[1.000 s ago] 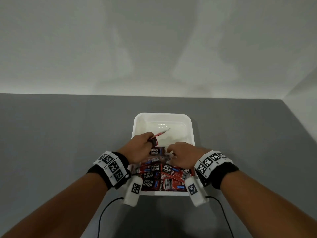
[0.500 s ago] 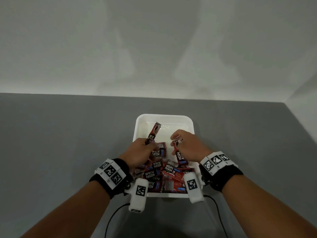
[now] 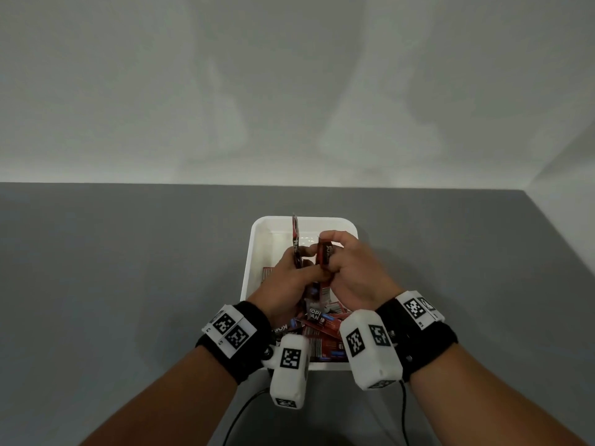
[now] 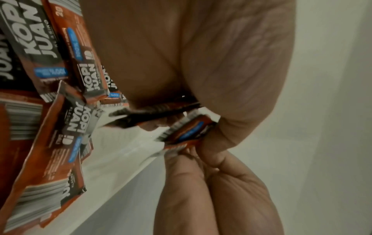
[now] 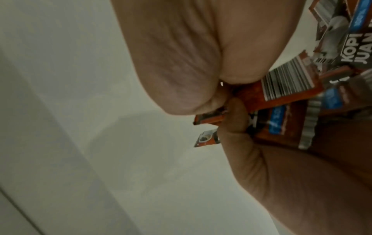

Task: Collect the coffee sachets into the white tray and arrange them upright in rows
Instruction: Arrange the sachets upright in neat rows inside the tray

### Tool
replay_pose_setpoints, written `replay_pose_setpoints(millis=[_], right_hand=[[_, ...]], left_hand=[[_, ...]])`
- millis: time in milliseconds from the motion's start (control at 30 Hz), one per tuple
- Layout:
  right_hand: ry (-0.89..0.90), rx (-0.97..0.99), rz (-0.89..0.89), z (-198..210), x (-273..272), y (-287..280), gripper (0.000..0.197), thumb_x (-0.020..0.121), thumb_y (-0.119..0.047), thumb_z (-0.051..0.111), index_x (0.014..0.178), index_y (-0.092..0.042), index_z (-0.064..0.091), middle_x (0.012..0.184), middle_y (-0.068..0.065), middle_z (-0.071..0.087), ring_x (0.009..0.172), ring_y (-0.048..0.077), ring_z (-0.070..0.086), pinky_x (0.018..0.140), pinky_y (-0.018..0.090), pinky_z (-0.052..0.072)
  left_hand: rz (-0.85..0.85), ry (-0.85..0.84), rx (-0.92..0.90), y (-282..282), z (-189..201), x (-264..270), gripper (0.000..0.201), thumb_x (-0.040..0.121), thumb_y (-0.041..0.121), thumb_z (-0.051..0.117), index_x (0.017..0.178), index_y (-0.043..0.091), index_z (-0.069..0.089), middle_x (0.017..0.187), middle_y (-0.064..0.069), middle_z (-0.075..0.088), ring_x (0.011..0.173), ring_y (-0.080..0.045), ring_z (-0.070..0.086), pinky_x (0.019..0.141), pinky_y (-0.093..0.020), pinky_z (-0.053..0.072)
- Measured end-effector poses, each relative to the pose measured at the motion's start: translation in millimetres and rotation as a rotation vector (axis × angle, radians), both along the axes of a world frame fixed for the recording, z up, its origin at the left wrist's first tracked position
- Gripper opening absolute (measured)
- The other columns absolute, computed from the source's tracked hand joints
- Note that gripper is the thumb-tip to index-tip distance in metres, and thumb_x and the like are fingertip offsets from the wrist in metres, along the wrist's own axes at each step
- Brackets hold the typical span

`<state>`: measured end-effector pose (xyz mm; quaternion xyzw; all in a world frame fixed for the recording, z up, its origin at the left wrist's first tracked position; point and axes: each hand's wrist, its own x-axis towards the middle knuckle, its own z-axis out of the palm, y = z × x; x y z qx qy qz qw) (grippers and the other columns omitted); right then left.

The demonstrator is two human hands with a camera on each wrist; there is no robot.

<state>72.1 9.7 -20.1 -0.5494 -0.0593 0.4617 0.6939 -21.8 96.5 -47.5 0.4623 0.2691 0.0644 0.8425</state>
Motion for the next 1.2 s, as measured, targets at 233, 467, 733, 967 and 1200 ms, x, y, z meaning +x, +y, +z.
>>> replay_pose_setpoints(millis=[233,467,733,967,1200], right_hand=[[-0.687,-0.257,0.195,-2.1,4.0,-14.4,0.057,0.081,-0.01,0.075,0.133,-0.025,0.058,0.122,-0.008,0.067,0.117,0.018,0.064,0.09,0.028,0.055],[-1.453,-0.35,0.8,24.6,5.4,-19.8,0.155,0.048,-0.054,0.095,0.157,-0.039,-0.013,0.166,-0.016,-0.016,0.155,0.01,-0.013,0.121,0.038,0.017],[-1.508,-0.302,0.778,32.3,3.7,-7.6,0.143,0.051,-0.046,0.096,0.16,-0.022,0.008,0.158,-0.007,0.013,0.146,0.012,0.018,0.116,0.031,0.035],[-1.481,-0.371,0.876,40.2,0.4,-1.8,0.149,0.049,-0.051,0.097,0.161,-0.022,0.003,0.162,-0.007,0.011,0.149,0.012,0.013,0.116,0.026,0.026],[-1.559,-0.345,0.889,30.9,-4.6,-4.9,0.145,0.051,-0.043,0.096,0.161,-0.022,0.003,0.153,-0.005,0.021,0.142,0.012,0.019,0.116,0.027,0.026]], left_hand=[[0.073,0.018,-0.098,-1.8,4.9,-4.1,0.04,0.093,-0.008,0.038,0.128,-0.004,0.058,0.112,-0.027,0.067,0.098,-0.04,0.063,0.077,-0.044,0.056],[-0.044,0.021,-0.079,3.9,19.7,-8.7,0.027,0.09,-0.01,0.035,0.082,0.0,0.059,0.067,-0.014,0.062,0.058,-0.024,0.064,0.053,-0.03,0.056],[-0.051,-0.064,-0.192,2.3,23.8,-18.8,0.02,0.077,-0.003,0.048,0.08,0.005,0.066,0.07,-0.012,0.062,0.059,-0.023,0.064,0.057,-0.03,0.053],[-0.053,-0.038,-0.229,0.6,26.1,-19.3,0.014,0.066,-0.002,0.052,0.071,0.006,0.063,0.066,-0.01,0.057,0.057,-0.022,0.059,0.055,-0.028,0.05],[-0.044,-0.068,-0.254,3.1,28.4,-20.5,0.013,0.07,0.003,0.055,0.073,0.007,0.068,0.067,-0.012,0.062,0.06,-0.023,0.065,0.058,-0.03,0.053]])
